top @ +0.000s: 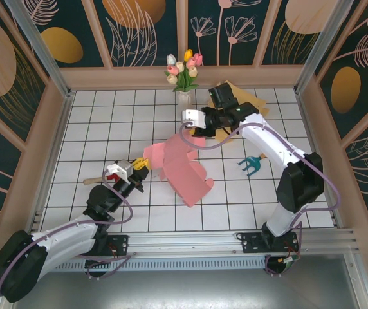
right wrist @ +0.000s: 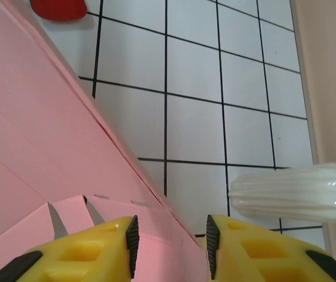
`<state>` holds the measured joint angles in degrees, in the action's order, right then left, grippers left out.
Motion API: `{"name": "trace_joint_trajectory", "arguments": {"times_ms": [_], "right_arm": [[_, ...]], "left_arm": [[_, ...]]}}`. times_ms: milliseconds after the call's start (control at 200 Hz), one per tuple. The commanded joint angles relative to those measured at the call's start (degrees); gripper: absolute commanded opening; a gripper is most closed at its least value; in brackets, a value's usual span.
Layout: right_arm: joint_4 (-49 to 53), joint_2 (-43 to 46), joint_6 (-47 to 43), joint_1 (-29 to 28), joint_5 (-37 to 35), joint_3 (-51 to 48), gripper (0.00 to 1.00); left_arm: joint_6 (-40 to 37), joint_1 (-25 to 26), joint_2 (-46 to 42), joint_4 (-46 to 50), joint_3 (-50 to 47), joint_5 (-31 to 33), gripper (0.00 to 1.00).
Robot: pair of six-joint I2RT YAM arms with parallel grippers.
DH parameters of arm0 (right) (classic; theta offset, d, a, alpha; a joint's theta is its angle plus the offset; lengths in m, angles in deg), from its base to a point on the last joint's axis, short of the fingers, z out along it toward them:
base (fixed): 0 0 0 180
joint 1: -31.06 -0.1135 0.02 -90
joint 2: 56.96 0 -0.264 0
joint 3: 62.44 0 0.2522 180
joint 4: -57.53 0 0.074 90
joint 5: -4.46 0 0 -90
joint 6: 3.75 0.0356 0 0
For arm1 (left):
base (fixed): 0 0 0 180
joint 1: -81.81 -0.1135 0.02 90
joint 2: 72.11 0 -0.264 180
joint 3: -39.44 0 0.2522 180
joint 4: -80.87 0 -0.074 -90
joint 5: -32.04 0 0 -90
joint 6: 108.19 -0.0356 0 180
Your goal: Fold the paper box
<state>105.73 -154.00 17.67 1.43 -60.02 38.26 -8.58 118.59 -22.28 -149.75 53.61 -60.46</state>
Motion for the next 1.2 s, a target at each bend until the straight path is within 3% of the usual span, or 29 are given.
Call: {"name": "trace_joint_trajectory", "arguments": {"times_ms": [0,175,530,1196], "right_arm": [[-0.8,1.5,-1.2,1.6,3.1,-1.9,0.40],[-3.5,4.0,-1.9,2.2,2.9,-5.6,0.47],[-5.2,0.8,-2.2,1.7,6.0,-5.1,0.47],[-2.4,-2.6,-2.6,0.9,8.5,-3.2,0.38]], "left_arm": [[-0.8,0.4,-0.2,-3.3,-0.4,0.1,0.00],[-0.7,0.3,0.3,-2.8,0.1,-0.8,0.00],[-0.7,0.4,0.5,-3.1,0.0,-1.5,0.00],[-0.6,0.3,0.9,-3.1,0.1,-2.5,0.00]]}}
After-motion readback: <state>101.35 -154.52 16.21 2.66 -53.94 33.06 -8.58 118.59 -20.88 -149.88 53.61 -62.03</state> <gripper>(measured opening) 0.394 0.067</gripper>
